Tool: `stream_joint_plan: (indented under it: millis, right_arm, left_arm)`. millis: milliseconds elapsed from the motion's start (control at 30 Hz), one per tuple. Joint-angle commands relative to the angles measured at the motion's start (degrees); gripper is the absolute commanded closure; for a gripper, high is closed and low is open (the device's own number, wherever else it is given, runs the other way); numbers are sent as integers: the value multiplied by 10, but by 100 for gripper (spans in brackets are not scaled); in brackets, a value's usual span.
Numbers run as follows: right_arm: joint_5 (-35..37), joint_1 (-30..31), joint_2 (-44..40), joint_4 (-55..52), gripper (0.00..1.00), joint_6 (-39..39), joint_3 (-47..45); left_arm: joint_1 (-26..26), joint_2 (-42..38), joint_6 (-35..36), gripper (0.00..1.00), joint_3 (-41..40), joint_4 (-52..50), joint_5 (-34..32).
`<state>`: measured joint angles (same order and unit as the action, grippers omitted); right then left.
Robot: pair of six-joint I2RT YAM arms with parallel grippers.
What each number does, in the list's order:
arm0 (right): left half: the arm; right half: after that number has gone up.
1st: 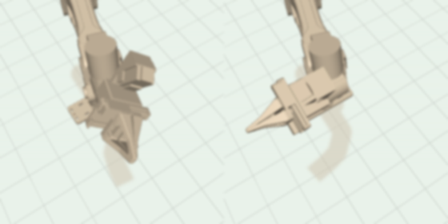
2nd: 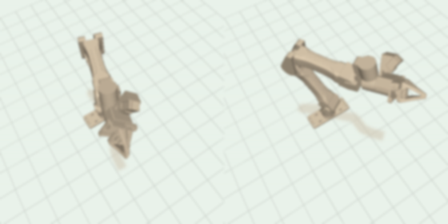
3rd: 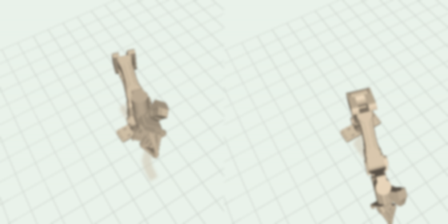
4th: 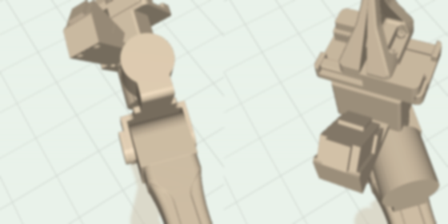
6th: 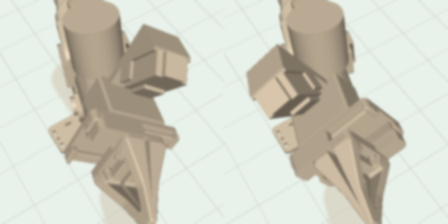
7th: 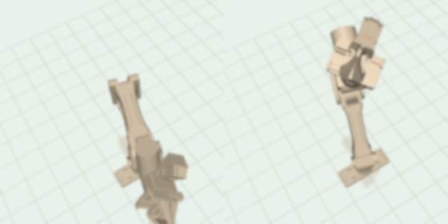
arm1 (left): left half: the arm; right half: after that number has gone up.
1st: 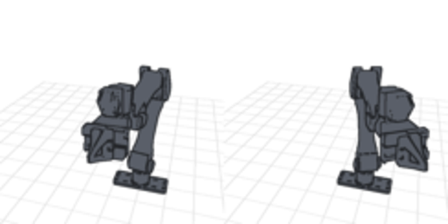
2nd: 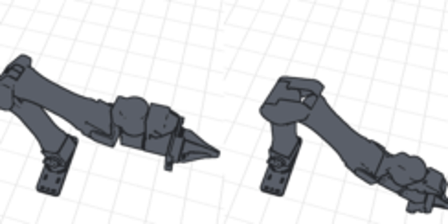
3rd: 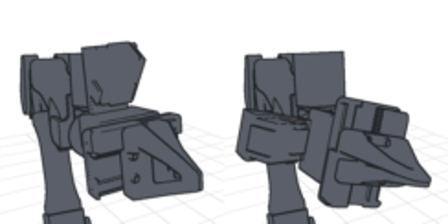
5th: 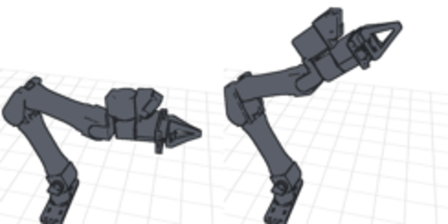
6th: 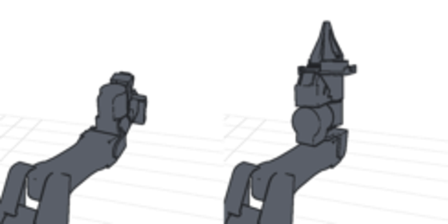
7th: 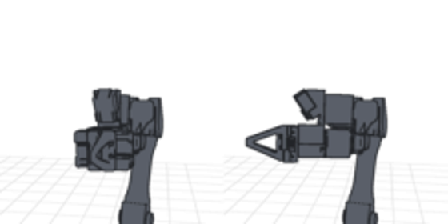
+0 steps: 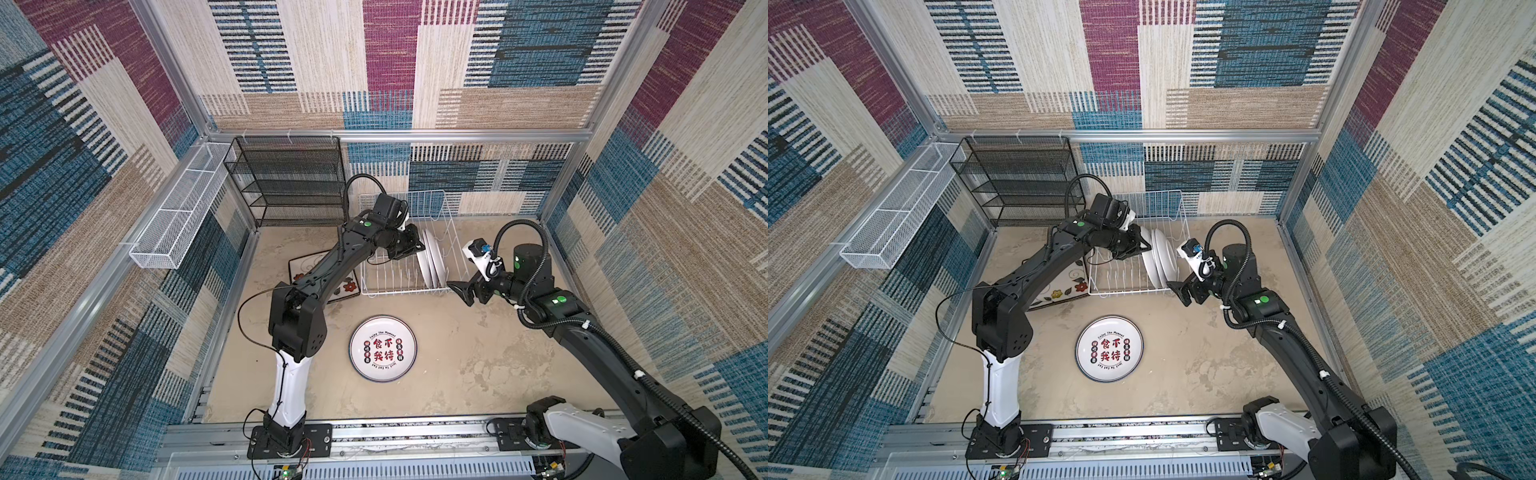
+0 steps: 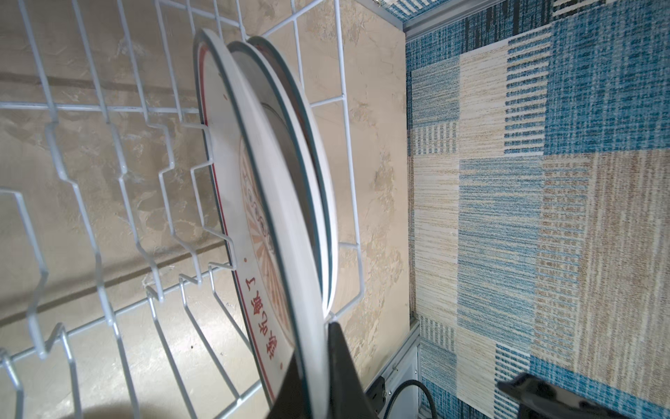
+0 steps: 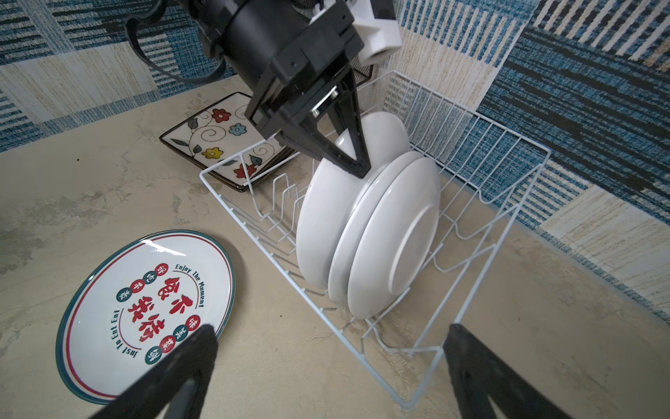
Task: Unload the plates from the dish rack
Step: Pick up a plate from the dish rack.
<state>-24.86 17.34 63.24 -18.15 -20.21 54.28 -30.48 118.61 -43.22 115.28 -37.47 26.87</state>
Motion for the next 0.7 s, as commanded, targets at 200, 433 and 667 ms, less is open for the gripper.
stream_joint_plan:
  millis: [200,433,667]
  right_arm:
    - [3,1,-1,33,0,15,3]
    - [4,1,-6,38,0,21,2]
    - [0,0,-8,54,0,41,0]
  left_arm:
    - [4,-31,7,100,4,-44,-10]
    - [6,-48,13,100,5,-54,-8]
    - [8,-71,23,100,5,-71,-14]
